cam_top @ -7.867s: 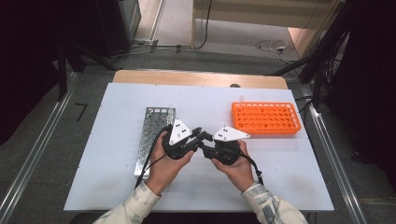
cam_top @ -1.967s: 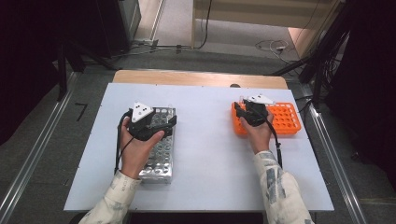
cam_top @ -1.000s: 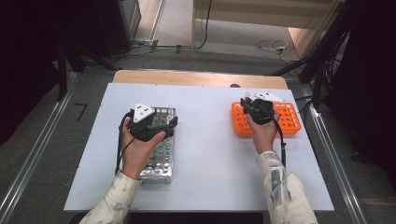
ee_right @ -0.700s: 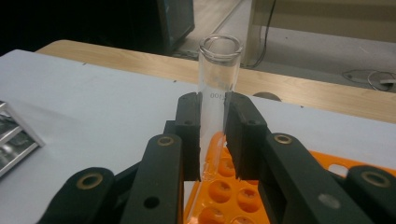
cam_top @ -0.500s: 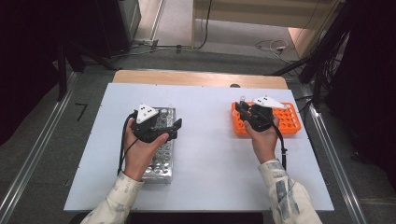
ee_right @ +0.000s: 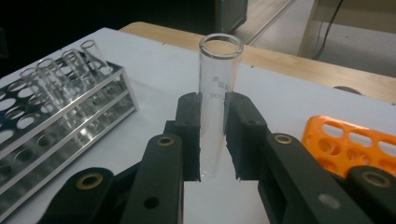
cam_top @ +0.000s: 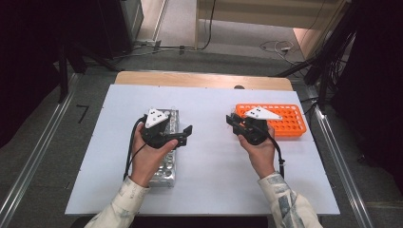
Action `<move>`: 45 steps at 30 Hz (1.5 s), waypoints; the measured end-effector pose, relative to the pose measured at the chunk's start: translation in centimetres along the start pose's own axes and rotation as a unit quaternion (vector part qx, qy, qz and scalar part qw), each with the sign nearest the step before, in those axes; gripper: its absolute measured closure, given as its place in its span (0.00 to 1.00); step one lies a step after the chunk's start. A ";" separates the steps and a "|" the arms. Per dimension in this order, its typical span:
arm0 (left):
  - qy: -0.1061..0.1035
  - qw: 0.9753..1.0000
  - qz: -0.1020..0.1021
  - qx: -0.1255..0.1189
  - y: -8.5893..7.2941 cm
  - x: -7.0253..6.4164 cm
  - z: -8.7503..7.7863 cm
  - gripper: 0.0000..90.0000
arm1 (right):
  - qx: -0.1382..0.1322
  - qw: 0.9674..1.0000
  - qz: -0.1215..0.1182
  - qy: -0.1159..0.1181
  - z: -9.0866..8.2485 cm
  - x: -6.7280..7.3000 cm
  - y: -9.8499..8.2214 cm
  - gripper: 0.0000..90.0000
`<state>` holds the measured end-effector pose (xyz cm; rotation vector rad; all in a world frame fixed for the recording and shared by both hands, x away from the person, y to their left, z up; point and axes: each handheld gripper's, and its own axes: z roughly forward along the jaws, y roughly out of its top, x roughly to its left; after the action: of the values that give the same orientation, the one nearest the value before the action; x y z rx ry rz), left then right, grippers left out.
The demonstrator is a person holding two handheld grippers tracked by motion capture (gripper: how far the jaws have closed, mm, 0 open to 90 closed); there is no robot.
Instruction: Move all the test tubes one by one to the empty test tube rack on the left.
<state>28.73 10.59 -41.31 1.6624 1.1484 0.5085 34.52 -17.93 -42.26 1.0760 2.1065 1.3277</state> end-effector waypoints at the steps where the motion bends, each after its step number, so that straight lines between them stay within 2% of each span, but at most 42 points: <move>1: -0.005 1.000 -0.001 0.001 0.0 -0.1 0.0 0.15 | 0.003 1.000 -0.003 0.003 0.1 0.2 -0.1 0.81; 6: -0.009 1.000 0.003 -0.003 -0.1 -0.6 0.0 0.15 | 0.012 1.000 -0.012 0.016 0.1 1.1 -0.5 0.81; 13: -0.032 0.999 -0.002 0.000 -0.2 -1.4 0.3 0.14 | 0.019 0.998 -0.031 0.042 0.4 3.0 -0.7 0.81; 16: -0.035 0.999 0.006 0.001 -0.3 -1.7 0.4 0.14 | 0.024 0.998 -0.037 0.053 0.5 4.0 -0.8 0.81; 21: -0.040 0.999 0.015 -0.013 -0.3 -2.2 0.3 0.17 | 0.026 0.996 -0.051 0.071 0.7 5.4 -0.9 0.81; 25: -0.049 0.998 0.026 -0.024 -0.4 -2.7 0.2 0.26 | 0.029 0.995 -0.057 0.081 0.8 6.1 -1.0 0.81; 28: -0.057 0.998 0.032 -0.024 -0.5 -3.1 0.3 0.31 | 0.030 0.994 -0.060 0.088 0.8 6.5 -1.1 0.81; 35: -0.070 0.995 0.064 -0.015 -0.8 -3.9 0.5 0.50 | 0.038 0.992 -0.068 0.101 1.2 7.7 -1.4 0.81; 41: -0.063 0.995 0.075 -0.010 -1.1 -3.8 0.6 0.69 | 0.039 0.991 -0.073 0.109 1.2 8.3 -1.4 0.81; 45: -0.067 0.995 0.080 -0.006 -1.2 -3.8 0.7 0.82 | 0.039 0.990 -0.075 0.112 1.2 8.5 -1.4 0.81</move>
<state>27.02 6.98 -41.92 1.7588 0.9172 0.4948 29.60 -10.86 -43.60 0.8108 2.3682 1.3565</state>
